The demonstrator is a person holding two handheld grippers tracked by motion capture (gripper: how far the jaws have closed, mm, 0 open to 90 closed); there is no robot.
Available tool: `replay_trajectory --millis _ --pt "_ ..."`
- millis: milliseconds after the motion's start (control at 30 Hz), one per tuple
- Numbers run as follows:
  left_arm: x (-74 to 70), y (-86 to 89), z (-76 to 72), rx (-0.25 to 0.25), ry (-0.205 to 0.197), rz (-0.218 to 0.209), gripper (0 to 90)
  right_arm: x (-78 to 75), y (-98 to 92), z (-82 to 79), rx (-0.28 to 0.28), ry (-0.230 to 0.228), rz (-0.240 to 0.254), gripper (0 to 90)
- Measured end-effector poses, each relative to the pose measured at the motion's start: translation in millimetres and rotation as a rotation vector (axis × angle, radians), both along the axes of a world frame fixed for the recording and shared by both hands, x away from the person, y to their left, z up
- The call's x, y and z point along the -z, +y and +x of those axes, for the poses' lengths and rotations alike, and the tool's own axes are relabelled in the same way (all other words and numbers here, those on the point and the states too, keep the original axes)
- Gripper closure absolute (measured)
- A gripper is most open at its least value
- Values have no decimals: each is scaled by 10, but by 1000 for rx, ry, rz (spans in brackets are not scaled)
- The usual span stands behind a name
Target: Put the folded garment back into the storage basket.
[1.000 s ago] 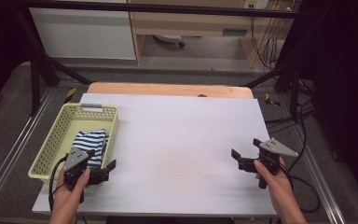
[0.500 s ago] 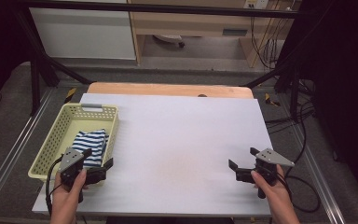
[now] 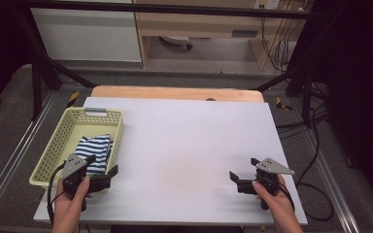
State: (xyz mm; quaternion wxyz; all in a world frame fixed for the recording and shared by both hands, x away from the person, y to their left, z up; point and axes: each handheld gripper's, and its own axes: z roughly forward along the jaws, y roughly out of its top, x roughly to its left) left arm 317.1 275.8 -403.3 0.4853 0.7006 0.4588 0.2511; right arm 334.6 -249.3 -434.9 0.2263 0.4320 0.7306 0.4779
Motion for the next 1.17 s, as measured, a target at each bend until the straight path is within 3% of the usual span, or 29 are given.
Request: replay_trajectory --millis 133,400,700,1033,1167 --pt "0 -23 -8 14 -6 15 74 8 51 12 -10 -1 8 20" --pt "-14 -66 -22 46 -15 -5 62 39 117 80 -1 -6 46 24" --pt "-25 -87 -29 58 -22 -13 62 70 233 30 -50 -23 51 22" --pt "-72 -119 -64 83 -24 -31 60 133 379 -14 -77 -6 21 22" --pt "-143 -213 -93 102 -35 -8 61 127 399 -20 -69 -23 2 21"
